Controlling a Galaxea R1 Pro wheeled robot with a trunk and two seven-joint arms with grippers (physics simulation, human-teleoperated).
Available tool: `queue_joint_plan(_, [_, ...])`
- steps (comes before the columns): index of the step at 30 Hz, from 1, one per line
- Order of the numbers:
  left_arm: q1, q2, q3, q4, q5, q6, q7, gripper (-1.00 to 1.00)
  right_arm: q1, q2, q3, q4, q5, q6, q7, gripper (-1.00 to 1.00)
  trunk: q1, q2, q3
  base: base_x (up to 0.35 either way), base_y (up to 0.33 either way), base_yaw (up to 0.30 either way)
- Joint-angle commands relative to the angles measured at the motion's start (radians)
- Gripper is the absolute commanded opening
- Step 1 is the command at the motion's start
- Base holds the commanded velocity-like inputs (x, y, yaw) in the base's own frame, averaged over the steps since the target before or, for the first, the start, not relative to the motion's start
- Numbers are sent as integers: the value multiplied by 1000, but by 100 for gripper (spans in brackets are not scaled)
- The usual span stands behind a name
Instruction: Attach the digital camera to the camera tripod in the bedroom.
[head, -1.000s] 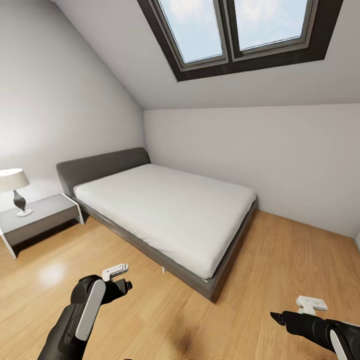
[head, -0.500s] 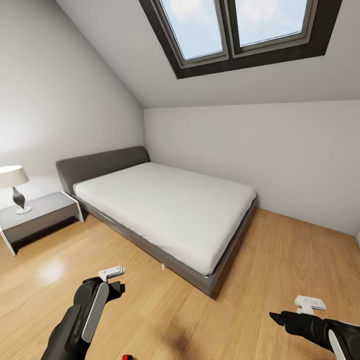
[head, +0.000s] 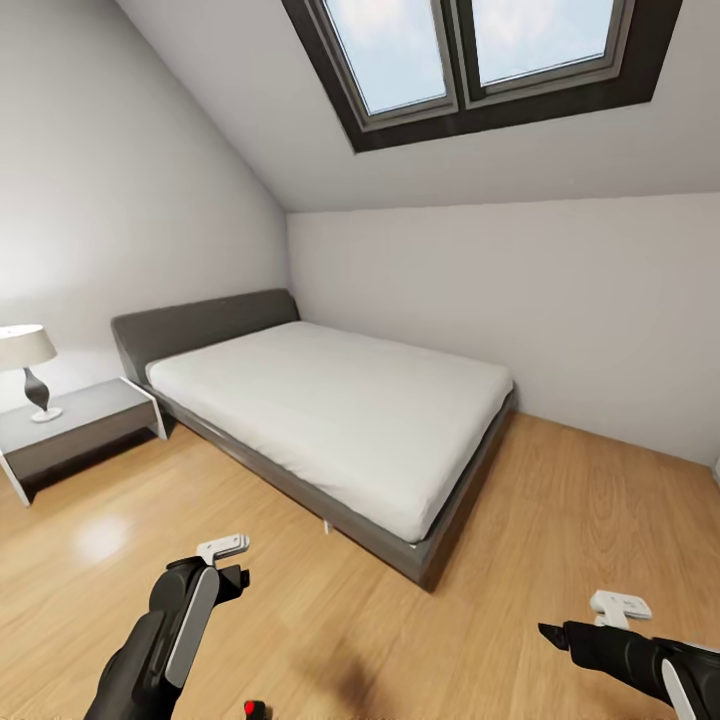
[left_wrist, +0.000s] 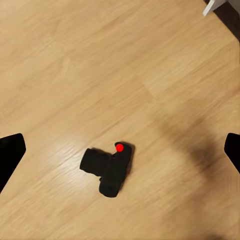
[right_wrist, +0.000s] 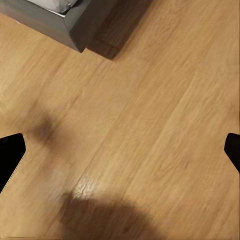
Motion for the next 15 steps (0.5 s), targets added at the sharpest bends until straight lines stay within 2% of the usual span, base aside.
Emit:
queue_joint_plan(1, [-1,-1,1,-1,11,2,8,100,-1,-1,-1,-1,-1,5,15,100,4,-8,-4,0,0,0])
queue_joint_plan(11, [-1,-3,-14,1,13,2,7,100,-1,-9,0,-6,6,5,175,100,42,-78,-36,0,0,0])
queue_joint_plan(15, [0,-3,-17,1,13,2,7,100,-1,-5,-1,-6,10,3,192,100,57,-106,-48,0,0,0])
